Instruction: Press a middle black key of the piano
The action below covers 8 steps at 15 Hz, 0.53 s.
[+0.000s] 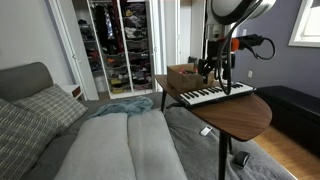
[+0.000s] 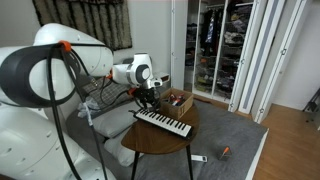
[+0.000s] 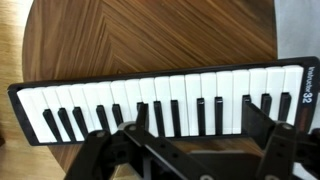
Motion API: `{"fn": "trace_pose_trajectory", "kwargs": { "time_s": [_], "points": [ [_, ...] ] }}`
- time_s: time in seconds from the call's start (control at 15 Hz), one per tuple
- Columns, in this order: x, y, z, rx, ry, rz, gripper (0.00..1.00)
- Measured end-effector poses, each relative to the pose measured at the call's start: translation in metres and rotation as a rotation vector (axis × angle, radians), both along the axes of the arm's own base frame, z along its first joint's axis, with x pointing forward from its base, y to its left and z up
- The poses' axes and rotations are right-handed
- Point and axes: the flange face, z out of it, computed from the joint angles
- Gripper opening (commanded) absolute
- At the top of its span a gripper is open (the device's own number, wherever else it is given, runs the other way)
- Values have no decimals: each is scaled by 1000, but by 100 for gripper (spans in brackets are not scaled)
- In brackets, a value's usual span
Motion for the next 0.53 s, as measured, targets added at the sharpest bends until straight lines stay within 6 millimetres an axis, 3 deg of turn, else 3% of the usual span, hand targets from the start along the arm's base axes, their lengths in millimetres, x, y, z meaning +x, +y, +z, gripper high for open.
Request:
{"fn": "trace_pose_trajectory", "kwargs": {
  "time_s": [0.27,0.53],
  "points": [
    [13,-29,5,10,2,37,36],
    [24,-39,-6,15,28,77,9]
  ]
}}
